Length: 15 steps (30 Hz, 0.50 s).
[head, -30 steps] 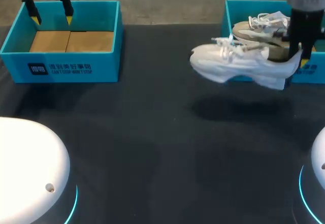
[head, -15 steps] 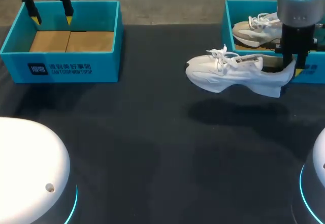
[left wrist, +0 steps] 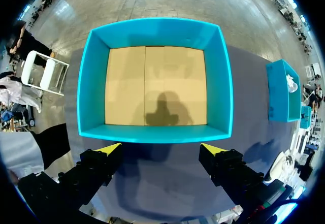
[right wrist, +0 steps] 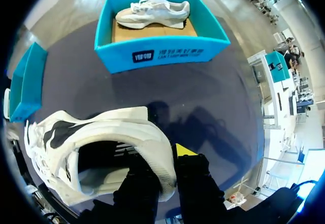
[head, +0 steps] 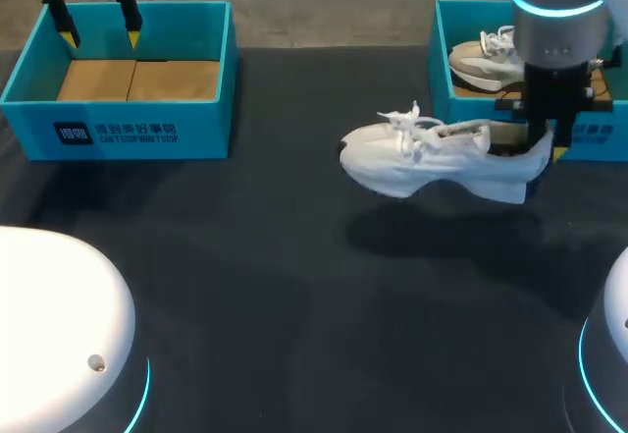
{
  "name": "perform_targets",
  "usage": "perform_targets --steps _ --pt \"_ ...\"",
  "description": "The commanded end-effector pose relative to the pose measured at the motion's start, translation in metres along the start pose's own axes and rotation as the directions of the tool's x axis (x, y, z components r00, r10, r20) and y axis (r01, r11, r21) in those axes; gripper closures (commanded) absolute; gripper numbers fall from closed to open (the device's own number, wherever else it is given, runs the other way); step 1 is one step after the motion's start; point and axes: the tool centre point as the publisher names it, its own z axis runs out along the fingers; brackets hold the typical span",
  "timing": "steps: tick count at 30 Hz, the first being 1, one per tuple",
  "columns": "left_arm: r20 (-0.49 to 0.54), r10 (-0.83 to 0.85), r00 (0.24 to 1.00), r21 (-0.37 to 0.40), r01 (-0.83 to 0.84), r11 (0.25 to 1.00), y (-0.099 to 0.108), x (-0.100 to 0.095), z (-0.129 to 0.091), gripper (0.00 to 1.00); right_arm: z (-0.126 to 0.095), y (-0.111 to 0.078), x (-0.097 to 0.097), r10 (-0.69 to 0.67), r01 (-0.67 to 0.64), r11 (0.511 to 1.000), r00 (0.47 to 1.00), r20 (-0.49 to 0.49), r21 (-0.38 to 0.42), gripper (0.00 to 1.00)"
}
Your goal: Take the shoe out of the shoebox, open the shoe tongue, remove and reinsert the insole, then place the shoe into the shoebox
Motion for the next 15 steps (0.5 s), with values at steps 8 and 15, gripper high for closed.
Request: perform_targets --steps 8,15 --pt "0.001 0.000 1.000 0.000 0.000 1.000 0.000 0.000 0.000 0.00 0.032 -0.046 0.046 -0.017 0.017 1.000 0.998 0.054 -0.013 1.00" --pt "0.001 0.000 1.000 0.000 0.000 1.000 0.000 0.000 0.000 0.00 0.058 -0.055 0.075 -0.076 0.076 0.997 0.995 0.068 -0.002 1.00"
